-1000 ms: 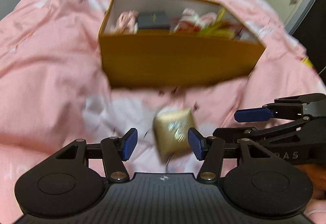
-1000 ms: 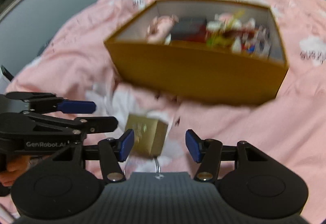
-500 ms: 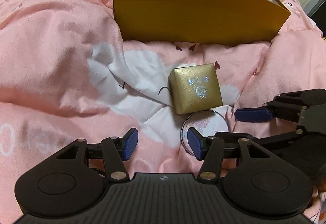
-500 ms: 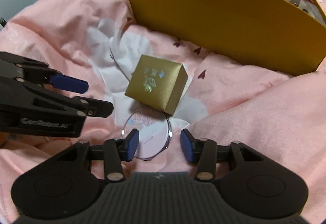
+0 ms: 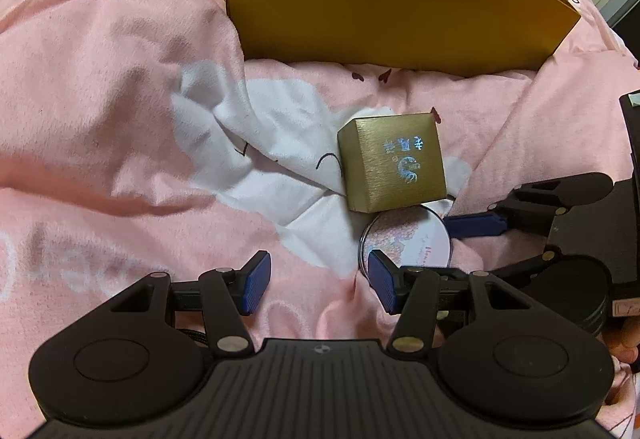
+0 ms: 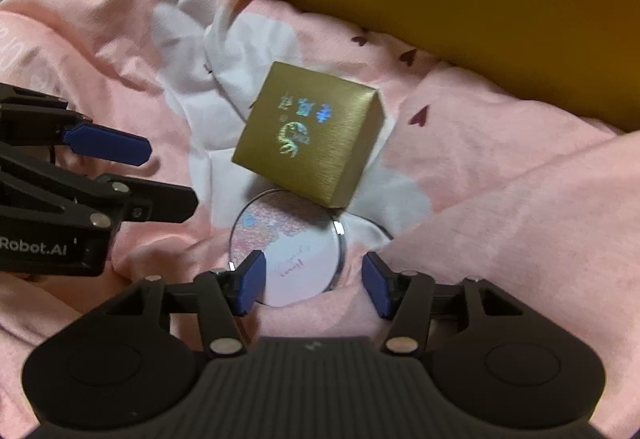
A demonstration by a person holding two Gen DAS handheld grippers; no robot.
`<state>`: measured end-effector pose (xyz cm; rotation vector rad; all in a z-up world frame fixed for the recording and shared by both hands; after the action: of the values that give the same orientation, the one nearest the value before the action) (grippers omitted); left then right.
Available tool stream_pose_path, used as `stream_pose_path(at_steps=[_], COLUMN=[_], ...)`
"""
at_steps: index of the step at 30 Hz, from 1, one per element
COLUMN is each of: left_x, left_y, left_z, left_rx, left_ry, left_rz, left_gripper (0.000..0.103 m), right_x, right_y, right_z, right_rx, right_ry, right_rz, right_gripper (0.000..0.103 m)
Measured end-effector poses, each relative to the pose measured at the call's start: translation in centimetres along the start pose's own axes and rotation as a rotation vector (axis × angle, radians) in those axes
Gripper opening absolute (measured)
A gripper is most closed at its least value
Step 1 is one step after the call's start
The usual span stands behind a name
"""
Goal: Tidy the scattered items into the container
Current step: 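Grasp the round compact mirror with the right gripper while the left gripper grasps the gold box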
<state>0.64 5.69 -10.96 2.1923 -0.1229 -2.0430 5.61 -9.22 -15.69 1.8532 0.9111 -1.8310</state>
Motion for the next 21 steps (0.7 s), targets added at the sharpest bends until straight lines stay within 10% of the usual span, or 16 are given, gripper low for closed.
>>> stream_pose_path(at_steps=[9, 21], left_x=[-0.1, 0.1], left_y=[0.0, -0.1], left_z=[0.1, 0.1], left_rx=[0.000, 0.001], left_ry=[0.002, 0.000], left_rz=[-0.005, -0.008], left_gripper=[0.063, 0.063], right_x=[-1.8, -1.1], right_y=[-2.1, -1.3], right_z=[0.6, 0.8], right_rx=[-0.028, 0.075], right_ry=[0.034, -0.023], right_rz=[-0.001, -0.166], right_gripper=[0.034, 0.032])
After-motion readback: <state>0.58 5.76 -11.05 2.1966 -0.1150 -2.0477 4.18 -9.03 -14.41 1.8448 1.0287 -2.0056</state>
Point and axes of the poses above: each gripper's, at about its wrist camera, not at the fingertips, and x roughly the way its jaws point, y to its right, z to its underside, the point moved 1 cm from there along x, roughly the way its jaws point, and after that the axes turned 13 degrees about -y, right-handed, at the moved point
